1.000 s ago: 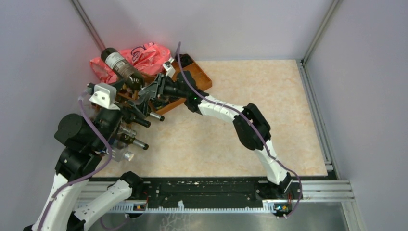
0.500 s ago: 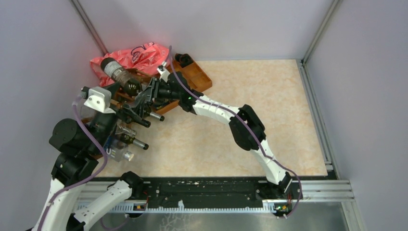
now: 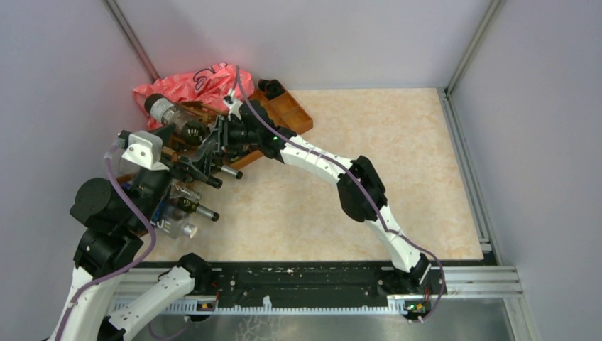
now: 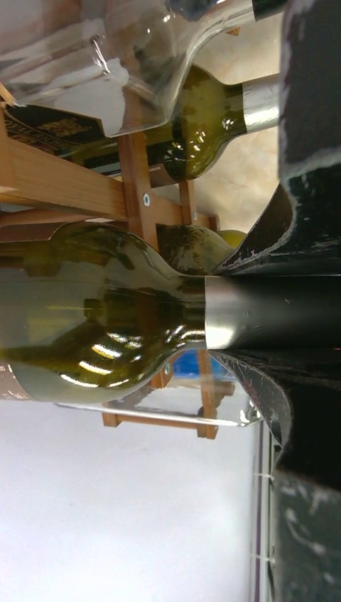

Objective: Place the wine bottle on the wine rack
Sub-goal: Place the wine bottle in the wine rack.

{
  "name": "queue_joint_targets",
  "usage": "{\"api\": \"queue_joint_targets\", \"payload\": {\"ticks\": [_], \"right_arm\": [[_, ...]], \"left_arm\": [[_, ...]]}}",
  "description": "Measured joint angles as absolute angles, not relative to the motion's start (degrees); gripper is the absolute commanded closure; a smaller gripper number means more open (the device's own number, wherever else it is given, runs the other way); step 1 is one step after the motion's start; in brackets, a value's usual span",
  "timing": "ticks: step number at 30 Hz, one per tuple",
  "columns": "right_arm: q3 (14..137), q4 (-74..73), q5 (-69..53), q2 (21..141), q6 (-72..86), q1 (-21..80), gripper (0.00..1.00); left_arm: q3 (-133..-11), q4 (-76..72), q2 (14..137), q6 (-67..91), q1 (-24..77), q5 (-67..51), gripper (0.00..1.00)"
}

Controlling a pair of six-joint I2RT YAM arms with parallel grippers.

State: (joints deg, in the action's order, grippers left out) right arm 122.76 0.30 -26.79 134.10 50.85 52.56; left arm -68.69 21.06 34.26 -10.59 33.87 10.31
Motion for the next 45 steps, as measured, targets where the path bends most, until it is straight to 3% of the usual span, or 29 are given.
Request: {"api": "queue_joint_targets", "payload": {"ticks": [4,16,23,27,28,29,30,38,45], "right_arm": [[123.15,-2.81,-27.9,134.26,47.86,52.86,0.96],[123.87,-5.63,-27.79,134.26,42.94,52.95,0.58],[124.92,-3.9,-27.49,134.26,42.41,52.25,0.47],[124.95,-3.01,-27.49,134.26,42.37,52.23,0.27],[124.95,-2.74,-27.46,134.21,42.26,52.23,0.2],[124.75,-2.42,-27.38,134.02,41.95,52.23,0.05],[123.98,-1.98,-27.22,133.51,41.67,52.23,0.02],[109.84,-0.4,-26.06,123.35,37.65,51.92,0.01],[91.5,0.58,-24.93,107.35,30.37,51.83,0.01]], "left_arm": [[-68.69,21.08,34.22,-10.57,33.87,10.31,0.01],[-68.73,21.12,34.2,-10.17,33.87,10.22,0.01],[-69.63,21.5,34.11,-10.07,33.87,9.91,0.01],[-69.71,21.52,34.04,-9.91,33.87,9.8,0.01],[-69.71,21.54,34.04,-9.87,33.87,9.78,0.01],[-69.71,21.52,34.04,-9.82,33.87,9.69,0.01],[-69.71,21.52,34.04,-9.67,33.87,9.56,0.01],[-69.73,21.56,34.0,-7.4,33.87,7.57,0.01],[-69.73,21.96,33.61,-4.49,33.87,5.06,0.01]]}}
